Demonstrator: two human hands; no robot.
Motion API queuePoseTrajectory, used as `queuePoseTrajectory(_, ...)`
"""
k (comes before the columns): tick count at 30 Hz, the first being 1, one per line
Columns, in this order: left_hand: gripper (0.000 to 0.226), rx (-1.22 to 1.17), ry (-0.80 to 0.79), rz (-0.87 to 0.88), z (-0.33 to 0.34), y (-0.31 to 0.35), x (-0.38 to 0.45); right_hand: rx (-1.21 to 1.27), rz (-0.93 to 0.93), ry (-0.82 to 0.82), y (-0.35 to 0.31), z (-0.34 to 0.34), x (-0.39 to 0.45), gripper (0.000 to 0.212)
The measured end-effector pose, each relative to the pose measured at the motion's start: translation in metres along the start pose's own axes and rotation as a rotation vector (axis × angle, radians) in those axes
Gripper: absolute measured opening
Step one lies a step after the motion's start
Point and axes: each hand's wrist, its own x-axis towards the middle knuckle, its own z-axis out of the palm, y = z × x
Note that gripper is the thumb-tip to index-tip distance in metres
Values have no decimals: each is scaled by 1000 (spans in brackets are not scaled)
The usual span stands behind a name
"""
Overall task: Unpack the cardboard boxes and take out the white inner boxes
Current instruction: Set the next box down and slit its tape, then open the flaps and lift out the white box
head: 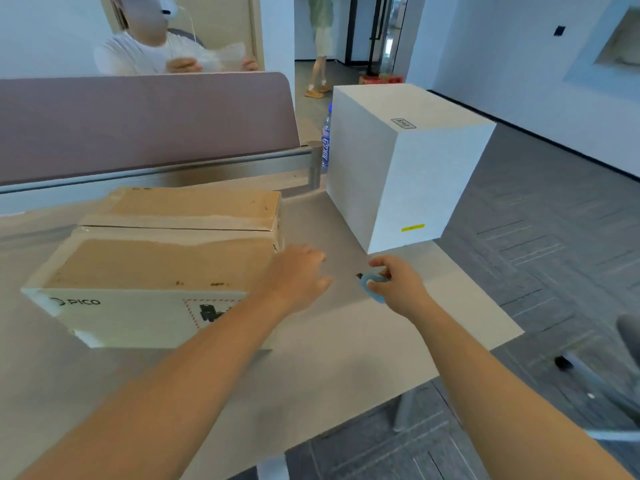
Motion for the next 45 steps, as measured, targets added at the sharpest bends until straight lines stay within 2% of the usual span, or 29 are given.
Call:
queuePoseTrajectory(3,46,26,-64,12,33,32,-8,-96,50,-58,29,-12,-5,29)
queuePoseTrajectory(7,49,24,-161,-58,79,52,-20,-201,74,-165,75,-15,-10,8)
queuePoseTrajectory(10,51,0,-244,-112,106,57,-32,-225,94,-253,106,-5,-14,9)
queuePoseTrajectory(13,49,4,-302,-158,127,57,-43,-253,90,-309,127,6,-18,24)
queuePoseTrajectory(16,47,2,-324,-190,139,57,-50,-216,67,-303,135,14,-19,25)
queuePoseTrajectory(21,49,11,-322,-222,145,60,-54,-315,15,-298,139,16,-17,28)
queuePoseTrajectory(31,52,11,-229,-237,109,60,-55,-326,-52,-235,107,3,-12,37)
queuePoseTrajectory(40,48,22,46,-240,26,46,-43,-321,-228,-223,20,-3,10,38)
queuePoseTrajectory(45,48,94,156,-344,-6,16,-29,-347,-297,-200,-19,9,27,37)
